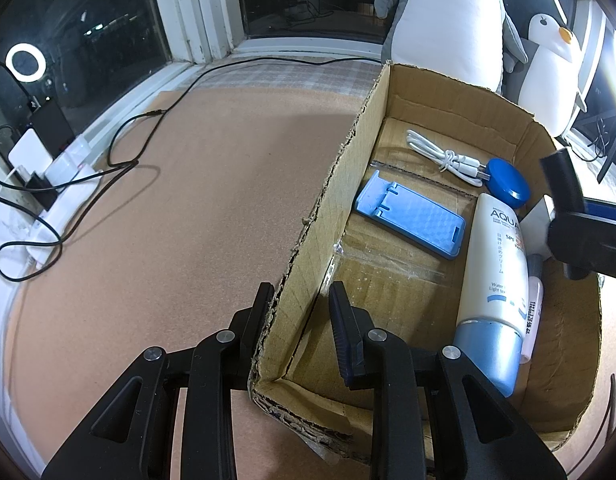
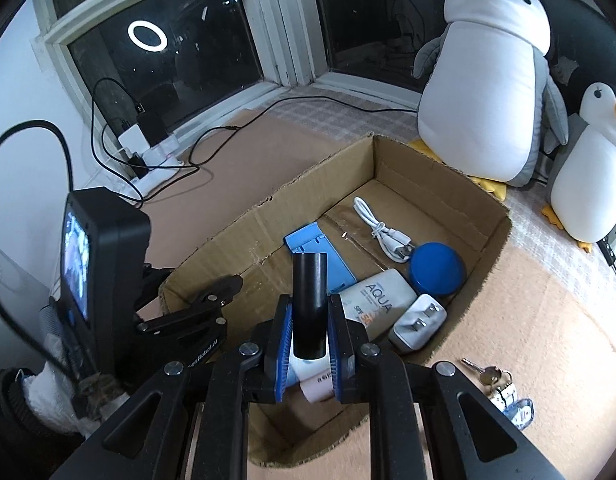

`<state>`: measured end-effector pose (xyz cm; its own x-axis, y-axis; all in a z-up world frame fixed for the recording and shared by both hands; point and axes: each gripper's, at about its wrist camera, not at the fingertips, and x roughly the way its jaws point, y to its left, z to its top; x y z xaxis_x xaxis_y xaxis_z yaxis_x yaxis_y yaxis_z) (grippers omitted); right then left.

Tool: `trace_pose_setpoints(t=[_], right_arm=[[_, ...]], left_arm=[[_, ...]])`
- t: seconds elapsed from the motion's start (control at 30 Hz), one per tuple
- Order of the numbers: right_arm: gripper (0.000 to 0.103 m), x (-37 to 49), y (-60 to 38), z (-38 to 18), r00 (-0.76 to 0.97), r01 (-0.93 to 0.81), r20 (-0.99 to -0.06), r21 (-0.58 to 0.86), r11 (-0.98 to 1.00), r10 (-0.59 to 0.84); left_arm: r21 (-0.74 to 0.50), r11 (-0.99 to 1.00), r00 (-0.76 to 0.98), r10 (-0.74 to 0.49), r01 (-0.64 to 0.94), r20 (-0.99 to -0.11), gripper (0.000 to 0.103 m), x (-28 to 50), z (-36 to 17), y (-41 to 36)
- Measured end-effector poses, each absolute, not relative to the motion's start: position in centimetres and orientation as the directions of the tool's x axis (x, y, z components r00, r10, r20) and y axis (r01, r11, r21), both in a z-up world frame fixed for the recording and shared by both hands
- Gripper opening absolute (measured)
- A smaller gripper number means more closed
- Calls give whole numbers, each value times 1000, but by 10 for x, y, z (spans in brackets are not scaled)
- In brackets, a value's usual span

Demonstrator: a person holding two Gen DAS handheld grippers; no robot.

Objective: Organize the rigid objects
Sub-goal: 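Carry the black cylinder into the box and release it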

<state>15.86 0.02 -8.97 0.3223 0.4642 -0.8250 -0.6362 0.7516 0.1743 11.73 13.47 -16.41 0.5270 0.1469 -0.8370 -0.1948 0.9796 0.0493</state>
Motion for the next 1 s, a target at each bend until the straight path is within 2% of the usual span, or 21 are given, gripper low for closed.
trace_pose_setpoints(t=[0.6, 0.67, 0.73, 0.9, 1.0], right_arm=[[16, 164, 14, -98, 355, -634, -836, 114, 765, 419], [26, 163, 14, -98, 360, -633, -835, 110, 767, 417], [46, 163, 13, -96, 377, -631, -828, 98, 770, 414], [60, 164, 10, -92, 402, -619, -822, 80, 781, 403], [61, 165, 7, -90, 414, -611, -819, 73, 788, 397]], left_arm=[[49, 979, 526, 148, -196, -837, 25, 118, -164, 135], [49, 979, 527, 147, -196, -837, 25, 118, -164, 135], [49, 979, 526, 147, -196, -837, 25, 118, -164, 135], [49, 979, 526, 148, -197, -837, 25, 118, -164, 135], [49, 979, 526, 148, -197, -837, 25, 118, -164, 135]])
